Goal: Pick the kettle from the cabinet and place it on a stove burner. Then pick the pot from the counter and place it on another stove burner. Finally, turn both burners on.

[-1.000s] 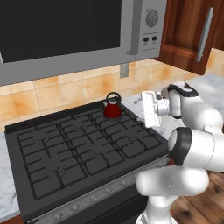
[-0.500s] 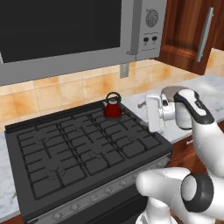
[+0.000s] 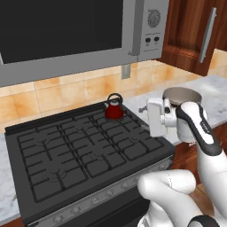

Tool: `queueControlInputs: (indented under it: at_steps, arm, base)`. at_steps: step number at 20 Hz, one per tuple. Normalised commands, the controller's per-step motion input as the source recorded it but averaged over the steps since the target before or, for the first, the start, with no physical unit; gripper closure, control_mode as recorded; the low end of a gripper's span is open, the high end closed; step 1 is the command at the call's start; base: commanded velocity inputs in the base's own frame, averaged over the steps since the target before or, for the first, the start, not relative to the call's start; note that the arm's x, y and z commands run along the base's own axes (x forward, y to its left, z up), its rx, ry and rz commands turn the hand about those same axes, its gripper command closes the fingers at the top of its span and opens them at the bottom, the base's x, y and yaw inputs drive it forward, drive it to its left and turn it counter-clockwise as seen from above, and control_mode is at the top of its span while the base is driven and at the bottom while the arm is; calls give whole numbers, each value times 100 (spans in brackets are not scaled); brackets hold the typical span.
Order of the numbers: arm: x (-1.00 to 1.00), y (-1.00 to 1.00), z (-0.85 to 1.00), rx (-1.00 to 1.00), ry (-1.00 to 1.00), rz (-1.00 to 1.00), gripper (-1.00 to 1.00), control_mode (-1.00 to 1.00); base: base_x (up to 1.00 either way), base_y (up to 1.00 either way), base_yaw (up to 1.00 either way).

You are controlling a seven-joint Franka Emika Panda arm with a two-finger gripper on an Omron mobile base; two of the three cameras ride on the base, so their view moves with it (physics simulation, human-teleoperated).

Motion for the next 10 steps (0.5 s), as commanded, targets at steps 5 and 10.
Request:
queueControlInputs:
  at_steps: [5, 10]
  arm:
    - [0, 0, 0, 0, 0, 0, -100, 100]
    - [0, 0, 0, 0, 0, 0, -100, 100]
  base:
    - [-56, -21, -3]
    - [-42, -46, -2]
